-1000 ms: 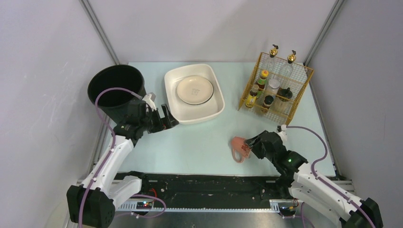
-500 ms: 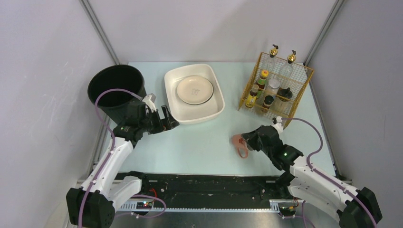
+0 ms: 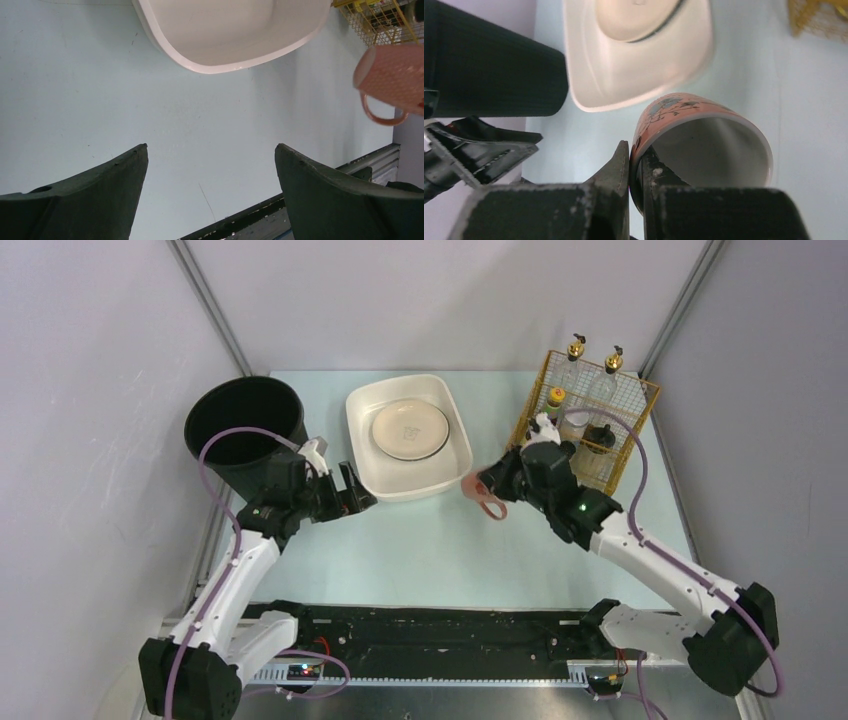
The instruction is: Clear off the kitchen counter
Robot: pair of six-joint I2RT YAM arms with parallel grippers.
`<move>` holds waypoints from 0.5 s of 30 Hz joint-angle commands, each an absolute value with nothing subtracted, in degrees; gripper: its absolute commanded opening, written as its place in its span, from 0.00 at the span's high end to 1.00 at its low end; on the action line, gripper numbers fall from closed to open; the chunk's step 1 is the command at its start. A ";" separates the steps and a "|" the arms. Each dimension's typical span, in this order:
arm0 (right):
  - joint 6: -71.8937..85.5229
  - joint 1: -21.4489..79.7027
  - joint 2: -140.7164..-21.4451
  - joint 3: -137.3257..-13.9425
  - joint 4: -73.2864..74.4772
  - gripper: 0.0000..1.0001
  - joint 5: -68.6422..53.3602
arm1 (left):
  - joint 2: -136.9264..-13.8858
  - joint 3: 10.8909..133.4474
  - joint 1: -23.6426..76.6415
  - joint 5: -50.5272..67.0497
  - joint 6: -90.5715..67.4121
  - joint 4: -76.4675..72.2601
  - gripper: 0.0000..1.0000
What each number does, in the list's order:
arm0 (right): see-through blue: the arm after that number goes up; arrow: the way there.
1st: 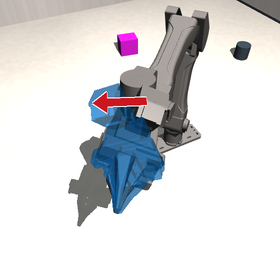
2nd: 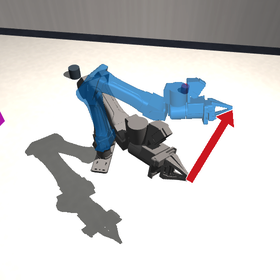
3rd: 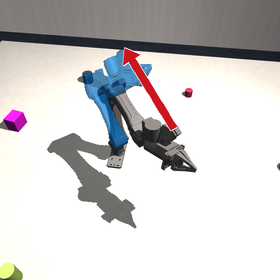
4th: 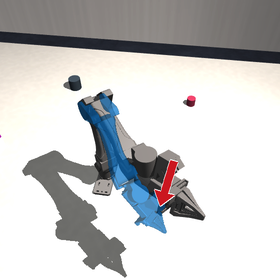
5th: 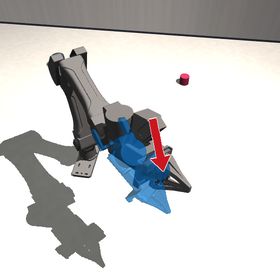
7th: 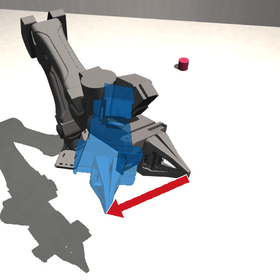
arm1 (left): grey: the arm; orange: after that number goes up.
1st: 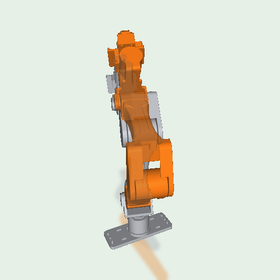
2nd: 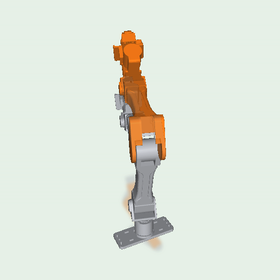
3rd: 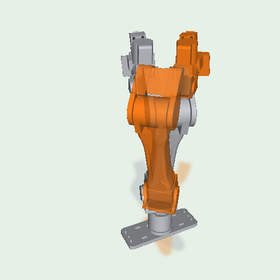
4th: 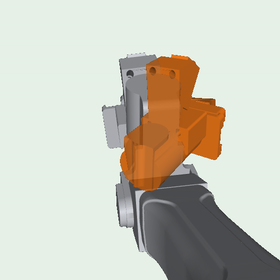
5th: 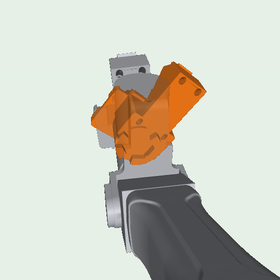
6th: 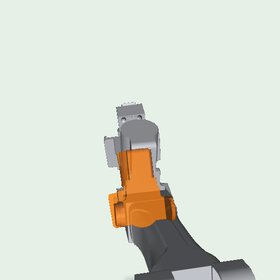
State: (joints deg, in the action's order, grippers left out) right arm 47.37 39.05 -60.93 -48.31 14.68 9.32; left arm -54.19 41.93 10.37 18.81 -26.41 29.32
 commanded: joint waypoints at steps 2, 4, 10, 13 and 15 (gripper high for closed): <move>31.91 39.08 -68.29 -62.41 12.96 1.00 1.68 | -51.09 41.50 10.72 17.47 -25.27 28.54 0.00; 27.39 38.99 -72.70 -67.93 15.24 1.00 -0.65 | -50.12 41.49 10.78 16.38 -25.39 28.48 0.00; 13.74 39.85 -83.96 -81.52 18.57 1.00 -0.44 | -47.03 41.41 10.68 13.66 -25.57 28.46 0.00; 8.16 39.74 -88.08 -85.36 18.60 1.00 -0.80 | -46.56 41.24 10.71 12.80 -25.52 28.42 0.00; 5.02 39.61 -91.68 -88.72 18.93 1.00 -2.56 | -46.91 41.22 10.72 13.53 -25.66 28.39 0.00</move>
State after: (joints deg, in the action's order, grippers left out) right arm 15.77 39.53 -88.07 -81.47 20.73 -0.45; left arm -47.31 41.91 10.39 14.50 -26.44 29.30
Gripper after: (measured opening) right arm 0.077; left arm 0.995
